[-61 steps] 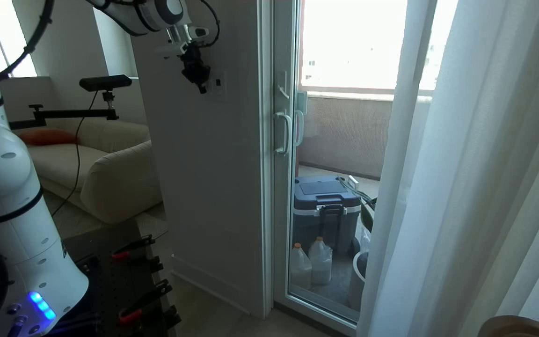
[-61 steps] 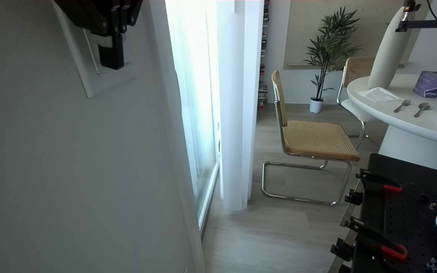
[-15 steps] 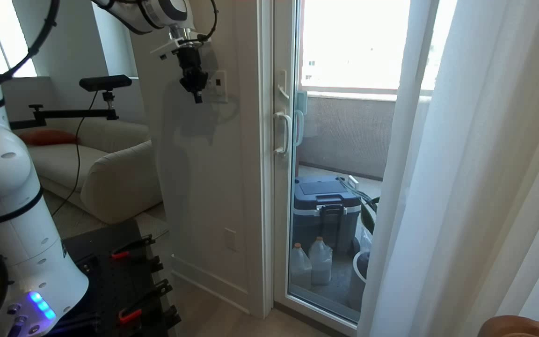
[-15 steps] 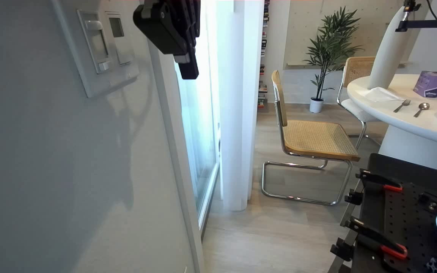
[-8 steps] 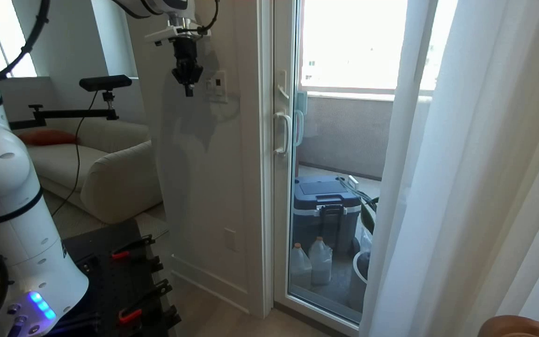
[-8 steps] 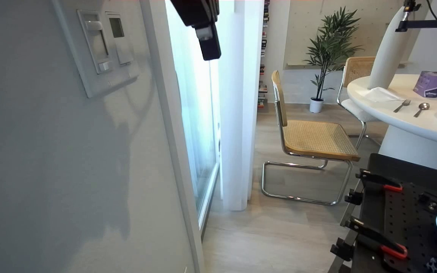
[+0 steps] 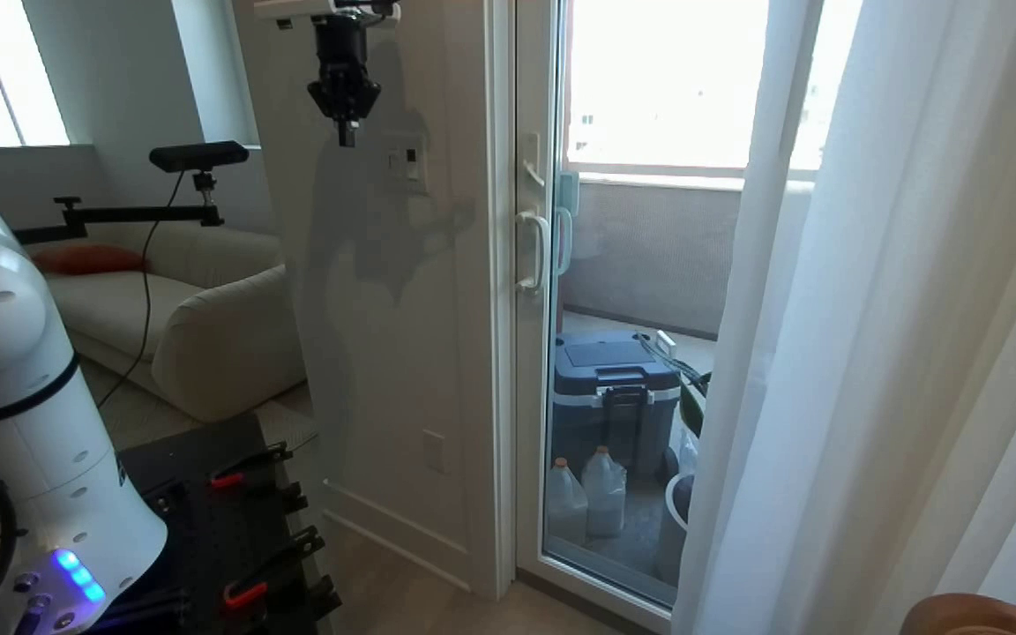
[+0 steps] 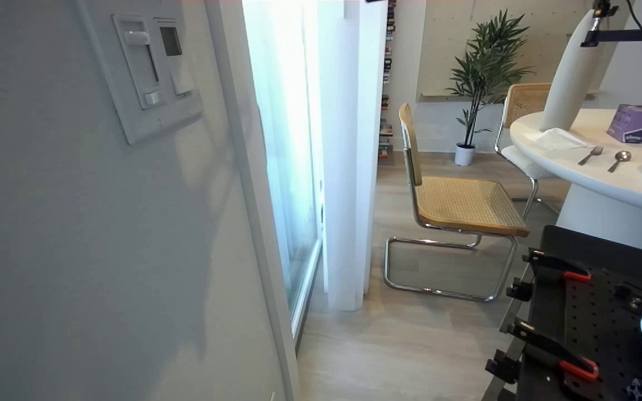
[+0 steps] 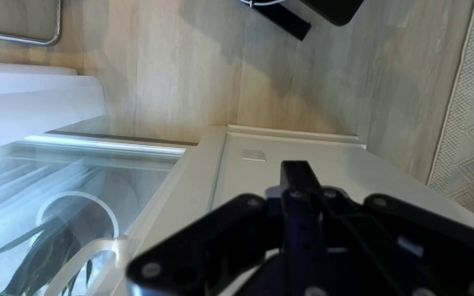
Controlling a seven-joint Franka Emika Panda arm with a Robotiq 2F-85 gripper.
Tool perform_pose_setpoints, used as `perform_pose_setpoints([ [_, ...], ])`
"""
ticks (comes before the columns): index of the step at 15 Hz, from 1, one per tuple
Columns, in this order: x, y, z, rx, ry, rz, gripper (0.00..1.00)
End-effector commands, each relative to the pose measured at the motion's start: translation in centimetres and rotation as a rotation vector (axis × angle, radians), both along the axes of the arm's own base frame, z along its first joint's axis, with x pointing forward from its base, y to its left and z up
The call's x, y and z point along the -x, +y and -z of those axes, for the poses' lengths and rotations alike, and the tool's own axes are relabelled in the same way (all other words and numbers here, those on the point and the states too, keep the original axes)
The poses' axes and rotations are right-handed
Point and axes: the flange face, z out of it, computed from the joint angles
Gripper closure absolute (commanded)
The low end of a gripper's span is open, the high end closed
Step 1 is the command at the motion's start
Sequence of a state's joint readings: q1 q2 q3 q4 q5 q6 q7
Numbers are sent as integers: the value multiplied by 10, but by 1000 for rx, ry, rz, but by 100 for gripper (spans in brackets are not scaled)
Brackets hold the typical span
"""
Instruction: Turn off the switch on the left
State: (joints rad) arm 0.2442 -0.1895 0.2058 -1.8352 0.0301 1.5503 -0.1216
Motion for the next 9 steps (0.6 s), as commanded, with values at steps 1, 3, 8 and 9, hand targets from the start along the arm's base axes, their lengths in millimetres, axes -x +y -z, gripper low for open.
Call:
perform_pose_setpoints([
  [1,33,-55,-17,-45,22,-53,66],
  [3,54,-87,-20,-59,39,-83,50],
  [8,108,-144,-14,-95,31,-121,13],
  [9,117,-151,-14,-102,22,-128,7],
])
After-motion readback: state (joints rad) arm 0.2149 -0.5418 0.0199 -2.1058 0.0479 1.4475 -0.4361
